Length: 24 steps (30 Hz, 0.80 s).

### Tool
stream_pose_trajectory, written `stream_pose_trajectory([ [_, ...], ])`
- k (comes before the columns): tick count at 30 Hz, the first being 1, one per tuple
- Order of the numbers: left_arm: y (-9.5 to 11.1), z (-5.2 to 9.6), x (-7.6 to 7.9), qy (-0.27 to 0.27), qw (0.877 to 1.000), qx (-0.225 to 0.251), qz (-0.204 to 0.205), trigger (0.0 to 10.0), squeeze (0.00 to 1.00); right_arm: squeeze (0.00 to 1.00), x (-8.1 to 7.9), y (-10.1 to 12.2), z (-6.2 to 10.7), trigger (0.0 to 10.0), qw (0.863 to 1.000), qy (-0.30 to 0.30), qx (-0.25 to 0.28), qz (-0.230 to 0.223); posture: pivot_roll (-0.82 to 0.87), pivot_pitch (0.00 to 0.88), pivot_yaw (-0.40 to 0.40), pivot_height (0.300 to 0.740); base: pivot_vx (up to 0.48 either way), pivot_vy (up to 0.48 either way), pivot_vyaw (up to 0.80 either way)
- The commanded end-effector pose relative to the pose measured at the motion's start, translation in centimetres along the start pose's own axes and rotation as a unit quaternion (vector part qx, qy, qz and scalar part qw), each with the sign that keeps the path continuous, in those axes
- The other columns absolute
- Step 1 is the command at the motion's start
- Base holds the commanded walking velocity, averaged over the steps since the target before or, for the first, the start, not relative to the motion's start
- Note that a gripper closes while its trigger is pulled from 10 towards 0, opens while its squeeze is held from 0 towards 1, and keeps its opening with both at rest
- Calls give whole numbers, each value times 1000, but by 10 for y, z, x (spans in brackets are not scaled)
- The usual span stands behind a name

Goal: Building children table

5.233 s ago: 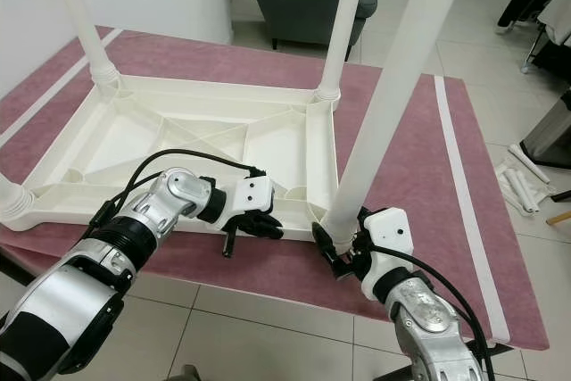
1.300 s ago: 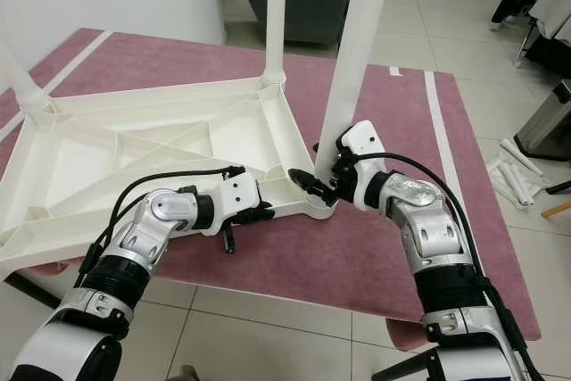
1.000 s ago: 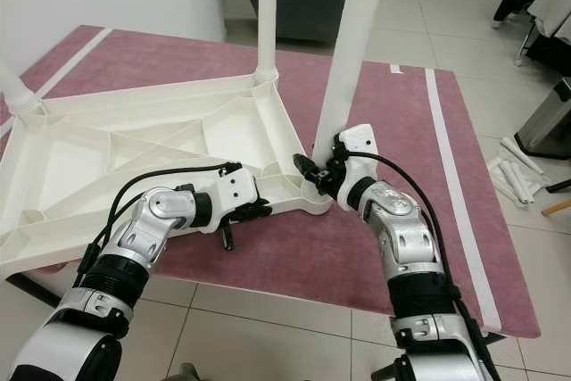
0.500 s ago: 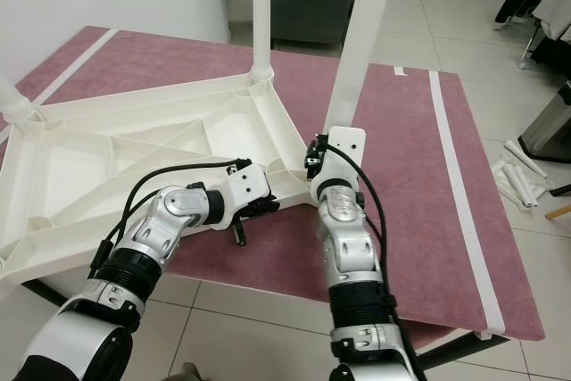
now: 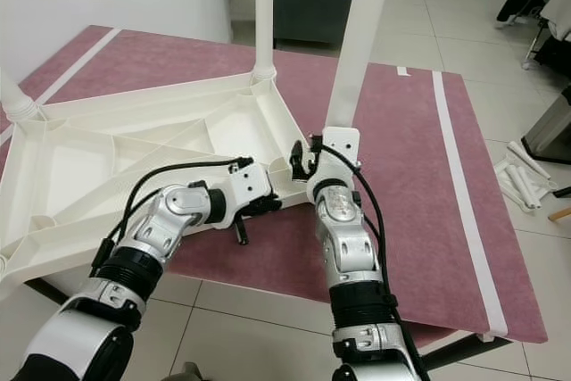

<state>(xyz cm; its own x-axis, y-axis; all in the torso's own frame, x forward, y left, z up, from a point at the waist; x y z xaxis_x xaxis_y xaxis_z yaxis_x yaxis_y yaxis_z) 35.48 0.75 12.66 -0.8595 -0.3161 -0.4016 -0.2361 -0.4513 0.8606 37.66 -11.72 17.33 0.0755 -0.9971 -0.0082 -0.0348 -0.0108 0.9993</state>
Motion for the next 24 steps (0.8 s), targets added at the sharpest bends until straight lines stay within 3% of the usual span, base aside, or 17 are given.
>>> stream_pose_trajectory([
  [1, 33, -4, -3, 32, 996, 84, -5, 10000, 0, 0, -29, 13, 1, 10000, 996, 91, 23, -4, 110, 1, -21, 740, 0, 0, 0],
  [2, 32, -3, -2, 28, 996, 84, -6, 10000, 0, 0, -28, 17, 3, 10000, 990, 135, 25, 5, 111, 1, -21, 740, 0, 0, 0],
  [4, 32, -3, -2, 28, 996, 84, -6, 10000, 0, 0, -28, 17, 3, 10000, 990, 135, 25, 5, 111, 1, -21, 740, 0, 0, 0],
  [5, 32, -2, 0, 20, 996, 84, -8, 10000, 0, 0, -25, 20, 6, 10000, 982, 187, 25, 25, 113, 1, -20, 740, 0, 0, 0],
  [6, 32, -2, 0, 20, 996, 84, -8, 10000, 0, 0, -25, 20, 6, 10000, 982, 187, 25, 25, 113, 1, -20, 740, 0, 0, 0],
  [9, 30, 6, 11, -23, 996, 85, -22, 10000, 0, 0, -12, 15, 16, 10000, 950, 303, 0, 78, 120, 3, -20, 740, 0, 0, 0],
  [11, 29, 8, 14, -34, 995, 85, -25, 10000, 0, 0, -9, 12, 18, 10000, 944, 318, -8, 84, 121, 3, -19, 740, 0, 0, 0],
  [13, 26, 14, 22, -68, 994, 80, -39, 10000, 0, 0, -4, 5, 24, 10000, 926, 362, -33, 99, 128, 5, -21, 740, 0, 0, 0],
  [14, 26, 14, 22, -68, 994, 80, -39, 10000, 0, 0, -4, 5, 24, 10000, 926, 362, -33, 99, 128, 5, -21, 740, 0, 0, 0],
  [15, 24, 18, 28, -93, 992, 74, -50, 10000, 0, 0, 1, -2, 30, 10000, 912, 393, -54, 108, 131, 5, -21, 740, 0, 0, 0],
  [17, 23, 20, 29, -101, 991, 71, -53, 10000, 0, 0, 5, -6, 31, 10000, 906, 402, -66, 113, 131, 5, -21, 740, 0, 0, 0],
  [23, 22, 20, 25, -91, 992, 66, -57, 10000, 0, 0, 8, -10, 30, 10000, 907, 400, -74, 108, 133, 4, -21, 740, 0, 0, 0],
  [24, 22, 19, 24, -87, 992, 67, -55, 10000, 0, 0, 8, -11, 28, 7059, 910, 393, -73, 105, 131, 4, -20, 740, 0, 0, 0],
])
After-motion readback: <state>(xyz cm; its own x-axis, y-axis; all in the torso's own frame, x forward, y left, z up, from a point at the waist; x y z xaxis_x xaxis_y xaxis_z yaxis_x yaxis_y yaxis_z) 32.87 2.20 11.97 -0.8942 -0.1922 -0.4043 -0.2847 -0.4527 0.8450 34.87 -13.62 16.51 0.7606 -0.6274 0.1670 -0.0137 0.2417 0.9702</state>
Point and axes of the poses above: a point about 5 cm out from each wrist's last joint towards the gripper, its own z axis pointing back from the gripper into the wrist, its own y axis along the axis of the wrist's last joint, x = y × z, the point moved 4 cm from there along -z, pointing out of the wrist towards the gripper
